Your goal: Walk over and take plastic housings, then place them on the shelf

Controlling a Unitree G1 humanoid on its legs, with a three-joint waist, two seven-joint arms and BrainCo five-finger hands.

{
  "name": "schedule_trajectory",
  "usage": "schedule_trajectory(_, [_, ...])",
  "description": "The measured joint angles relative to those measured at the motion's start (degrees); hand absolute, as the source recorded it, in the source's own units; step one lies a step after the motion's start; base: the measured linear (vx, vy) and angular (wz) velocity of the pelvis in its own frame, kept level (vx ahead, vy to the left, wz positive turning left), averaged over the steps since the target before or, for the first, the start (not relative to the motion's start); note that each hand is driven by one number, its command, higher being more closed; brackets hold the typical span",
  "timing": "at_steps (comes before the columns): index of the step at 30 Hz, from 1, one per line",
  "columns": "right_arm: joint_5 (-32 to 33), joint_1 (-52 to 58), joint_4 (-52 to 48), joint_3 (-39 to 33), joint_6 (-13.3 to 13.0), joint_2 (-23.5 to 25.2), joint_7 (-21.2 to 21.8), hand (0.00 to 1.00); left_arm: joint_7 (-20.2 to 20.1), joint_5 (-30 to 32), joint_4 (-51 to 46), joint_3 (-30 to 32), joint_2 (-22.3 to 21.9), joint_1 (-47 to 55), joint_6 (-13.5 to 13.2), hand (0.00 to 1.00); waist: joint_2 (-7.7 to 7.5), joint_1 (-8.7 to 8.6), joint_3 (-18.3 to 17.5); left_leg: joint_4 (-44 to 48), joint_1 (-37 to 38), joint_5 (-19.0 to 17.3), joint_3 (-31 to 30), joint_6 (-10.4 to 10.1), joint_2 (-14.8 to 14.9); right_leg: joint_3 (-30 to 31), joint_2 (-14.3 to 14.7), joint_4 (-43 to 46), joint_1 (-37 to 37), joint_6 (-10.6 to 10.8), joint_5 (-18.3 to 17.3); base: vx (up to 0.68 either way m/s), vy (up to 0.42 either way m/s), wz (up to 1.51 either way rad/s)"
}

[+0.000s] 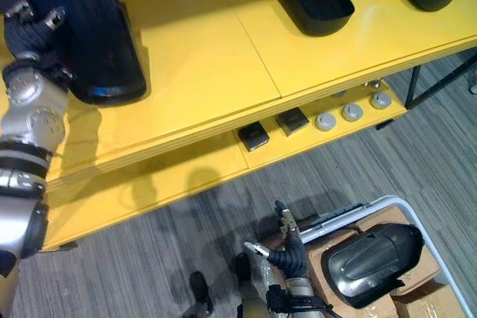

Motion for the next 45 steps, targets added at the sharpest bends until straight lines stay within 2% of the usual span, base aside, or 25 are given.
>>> schedule_trajectory(3, [-0.1,-0.3,0.0,1.2,0.3,-0.3,0.1,0.00,-0.6,-0.2,2.6,-2.8,0.6,-1.7,2.0,1.00,-0.20,-0.22,1.7,1.1,-1.0,0.0,-0.2,0.0,0.1,0.1,-0.1,1.1,-1.0,0.0,0.0,-0.03,0.023,0.02])
schedule_trajectory(4, [-0.3,-0.3,0.0,1.9,0.3,-0.3,0.2,0.00,-0.8,-0.3,3.0,-3.5,0.8,-1.7,2.6,0.00,-0.17,-0.36,1.9,1.6,-1.8,0.0,-0.2,0.0,0.2,0.2,-0.1,1.7,-1.8,-0.1,-0.1,-0.04,0.027,-0.03])
schedule_trajectory(6, [-0.5,-0.3,0.0,3.1,0.5,-0.4,0.3,0.00,-2.0,-0.1,3.6,-4.5,0.9,-1.7,4.4,0.00,-0.39,-0.44,3.2,2.3,-2.6,-0.1,-0.1,0.0,0.3,0.3,-0.1,3.3,-3.1,-0.2,-0.3,-0.05,0.032,-0.03])
schedule_trajectory(16, [-0.5,-0.2,1.0,6.0,1.1,-2.1,0.6,0.00,-4.5,2.7,4.4,-6.7,0.9,-2.6,6.4,0.00,-0.62,-0.88,3.5,4.5,-4.4,-1.3,0.6,-1.3,0.9,0.9,0.0,9.4,-7.0,-0.6,-2.1,-0.05,0.027,-0.02])
schedule_trajectory(25, [-0.5,0.2,2.6,7.1,1.1,-2.5,1.1,0.00,-4.3,11.4,6.8,-6.1,0.9,-4.3,7.8,0.00,-0.60,-0.91,3.5,5.3,-4.7,-1.3,1.5,-1.3,1.4,1.8,0.4,9.8,-7.5,-0.4,-1.9,0.01,0.014,-0.04])
schedule_trajectory(36, [-0.4,0.3,2.6,7.3,1.2,-2.4,1.6,0.00,-3.3,10.5,10.4,-3.7,0.9,-7.4,9.2,0.00,-0.60,-0.93,3.5,5.2,-4.7,-1.4,2.1,-1.5,2.0,2.2,1.2,7.8,-7.0,-1.0,-1.1,0.01,0.016,-0.03])
schedule_trajectory(40, [-0.4,0.3,2.8,7.3,1.5,-2.4,1.6,0.00,-1.6,9.1,10.4,-2.6,0.8,-8.5,9.5,0.00,-0.60,-0.92,3.5,5.0,-3.8,-1.4,2.0,-1.5,2.1,2.1,1.3,7.2,-5.9,-1.1,-1.0,0.00,0.008,0.01])
schedule_trajectory(42, [-0.4,0.2,3.8,7.3,1.5,-2.4,1.5,0.00,1.9,9.1,5.0,1.2,-0.2,-7.9,9.0,0.00,-0.60,-0.87,3.5,4.6,-3.0,-1.4,1.6,-1.5,2.1,1.9,1.4,6.8,-4.8,-1.1,-1.0,0.02,0.034,0.06])
schedule_trajectory(43, [-0.4,-0.1,5.2,7.3,1.5,-2.4,1.5,0.00,4.2,9.3,-2.0,4.2,-0.8,-6.4,7.8,0.00,-0.60,-0.79,3.5,4.3,-2.3,-1.4,1.4,-1.5,2.1,1.7,1.4,6.4,-4.1,-1.1,-1.0,0.02,0.041,0.06])
schedule_trajectory(44, [-0.5,-0.3,6.9,7.3,1.5,-2.4,1.5,0.00,7.2,11.5,-10.2,7.2,-1.9,-2.9,5.4,1.00,-0.57,-0.75,3.4,3.8,-1.2,-1.4,1.3,-1.5,2.1,1.6,1.4,5.8,-2.9,-1.1,-1.0,0.04,0.053,0.04])
schedule_trajectory(45, [-0.5,-0.3,7.7,7.3,1.5,-2.4,1.5,0.00,8.6,12.6,-14.7,8.8,-2.9,-0.7,4.2,1.00,-0.58,-0.71,3.3,3.5,-0.5,-1.4,1.3,-1.5,2.1,1.5,1.4,5.5,-2.1,-1.1,-1.0,0.06,0.056,0.01])
